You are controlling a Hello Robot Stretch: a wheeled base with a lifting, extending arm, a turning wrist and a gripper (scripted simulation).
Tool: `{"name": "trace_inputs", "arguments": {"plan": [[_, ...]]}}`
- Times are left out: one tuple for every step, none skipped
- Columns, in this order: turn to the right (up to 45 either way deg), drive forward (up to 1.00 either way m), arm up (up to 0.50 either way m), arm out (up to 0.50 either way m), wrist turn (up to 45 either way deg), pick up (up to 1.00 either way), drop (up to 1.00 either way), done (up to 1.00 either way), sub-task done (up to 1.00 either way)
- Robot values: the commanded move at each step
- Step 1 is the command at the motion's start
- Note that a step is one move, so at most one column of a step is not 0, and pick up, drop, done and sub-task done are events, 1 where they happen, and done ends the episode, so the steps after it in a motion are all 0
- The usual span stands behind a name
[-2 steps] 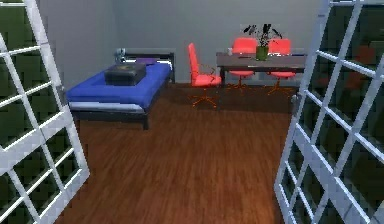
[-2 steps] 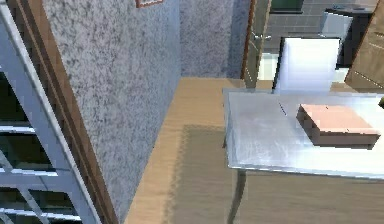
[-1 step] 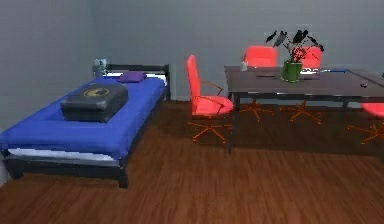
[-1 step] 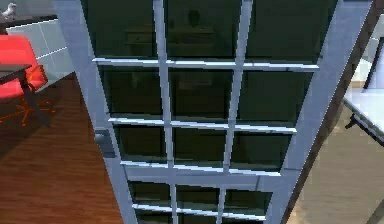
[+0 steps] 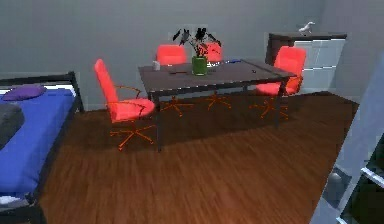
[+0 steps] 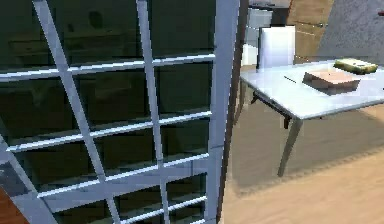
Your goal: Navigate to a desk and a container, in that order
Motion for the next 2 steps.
{"name": "trace_inputs", "arguments": {"plan": [[0.0,0.05,0.0,0.0,0.0,0.0,0.0,0.0,0.0],[-21.0,0.0,0.0,0.0,0.0,0.0,0.0,0.0,0.0]]}}
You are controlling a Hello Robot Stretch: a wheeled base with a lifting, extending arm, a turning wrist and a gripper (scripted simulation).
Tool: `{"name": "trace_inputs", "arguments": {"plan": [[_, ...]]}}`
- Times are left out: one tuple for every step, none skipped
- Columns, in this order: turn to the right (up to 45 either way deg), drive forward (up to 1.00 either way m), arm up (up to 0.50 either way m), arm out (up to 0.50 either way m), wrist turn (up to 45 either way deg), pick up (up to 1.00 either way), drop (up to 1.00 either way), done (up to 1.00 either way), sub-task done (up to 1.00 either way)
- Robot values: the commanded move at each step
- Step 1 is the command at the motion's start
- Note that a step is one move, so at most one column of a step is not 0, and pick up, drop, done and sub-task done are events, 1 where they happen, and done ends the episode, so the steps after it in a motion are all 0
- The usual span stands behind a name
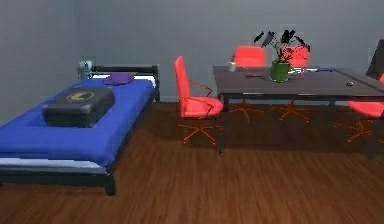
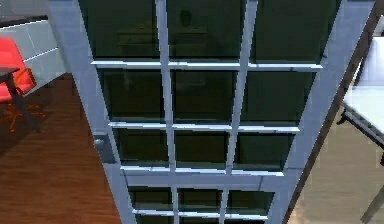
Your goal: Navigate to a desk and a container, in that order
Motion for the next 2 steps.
{"name": "trace_inputs", "arguments": {"plan": [[0.0,0.7,0.0,0.0,0.0,0.0,0.0,0.0,0.0],[45.0,0.0,0.0,0.0,0.0,0.0,0.0,0.0,0.0]]}}
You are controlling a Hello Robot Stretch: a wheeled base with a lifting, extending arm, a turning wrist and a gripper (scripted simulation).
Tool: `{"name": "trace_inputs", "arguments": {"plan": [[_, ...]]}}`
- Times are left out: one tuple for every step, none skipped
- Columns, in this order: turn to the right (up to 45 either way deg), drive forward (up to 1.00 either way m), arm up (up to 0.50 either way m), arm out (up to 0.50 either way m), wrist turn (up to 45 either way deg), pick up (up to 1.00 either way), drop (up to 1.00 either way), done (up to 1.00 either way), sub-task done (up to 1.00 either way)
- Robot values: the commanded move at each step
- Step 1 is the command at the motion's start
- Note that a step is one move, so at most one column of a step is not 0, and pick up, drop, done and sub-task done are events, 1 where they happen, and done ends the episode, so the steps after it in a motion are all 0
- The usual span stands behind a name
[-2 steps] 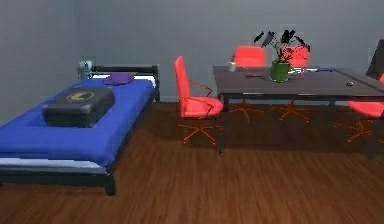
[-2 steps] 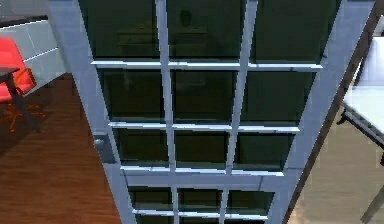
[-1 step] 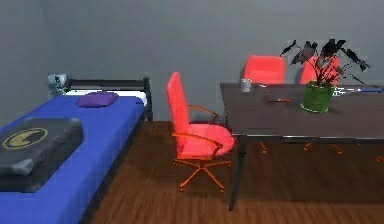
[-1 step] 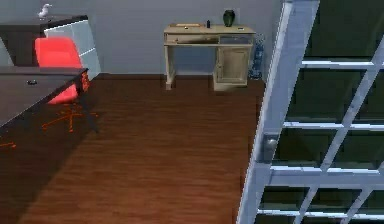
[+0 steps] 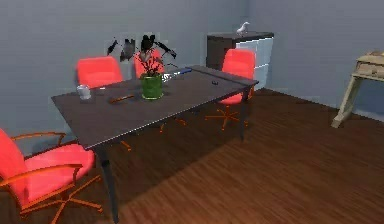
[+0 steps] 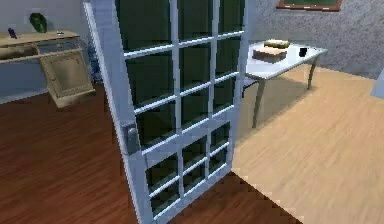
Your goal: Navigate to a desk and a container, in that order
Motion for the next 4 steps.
{"name": "trace_inputs", "arguments": {"plan": [[30.0,0.0,0.0,0.0,0.0,0.0,0.0,0.0,0.0],[0.0,1.0,0.0,0.0,0.0,0.0,0.0,0.0,0.0],[0.0,0.05,0.0,0.0,0.0,0.0,0.0,0.0,0.0],[30.0,0.0,0.0,0.0,0.0,0.0,0.0,0.0,0.0]]}}
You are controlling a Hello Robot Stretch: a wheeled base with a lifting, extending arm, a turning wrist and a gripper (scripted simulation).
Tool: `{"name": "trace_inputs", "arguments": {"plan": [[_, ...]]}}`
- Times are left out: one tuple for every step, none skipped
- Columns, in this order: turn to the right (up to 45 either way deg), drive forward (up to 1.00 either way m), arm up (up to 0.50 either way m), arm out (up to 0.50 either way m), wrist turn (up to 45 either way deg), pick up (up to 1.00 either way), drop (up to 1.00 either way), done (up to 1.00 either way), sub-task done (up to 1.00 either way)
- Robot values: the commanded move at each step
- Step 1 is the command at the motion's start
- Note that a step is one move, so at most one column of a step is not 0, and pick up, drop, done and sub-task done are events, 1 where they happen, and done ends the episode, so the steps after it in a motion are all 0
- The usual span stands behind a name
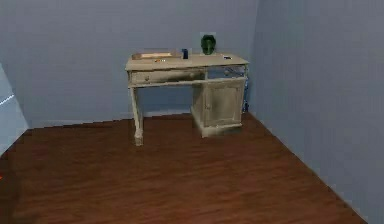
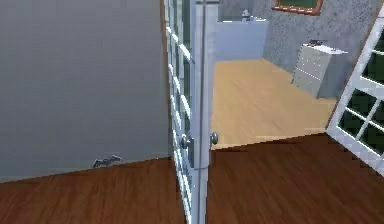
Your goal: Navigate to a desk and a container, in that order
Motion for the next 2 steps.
{"name": "trace_inputs", "arguments": {"plan": [[0.0,1.0,0.0,0.0,0.0,0.0,0.0,0.0,0.0],[3.0,0.0,0.0,0.0,0.0,0.0,0.0,0.0,0.0]]}}
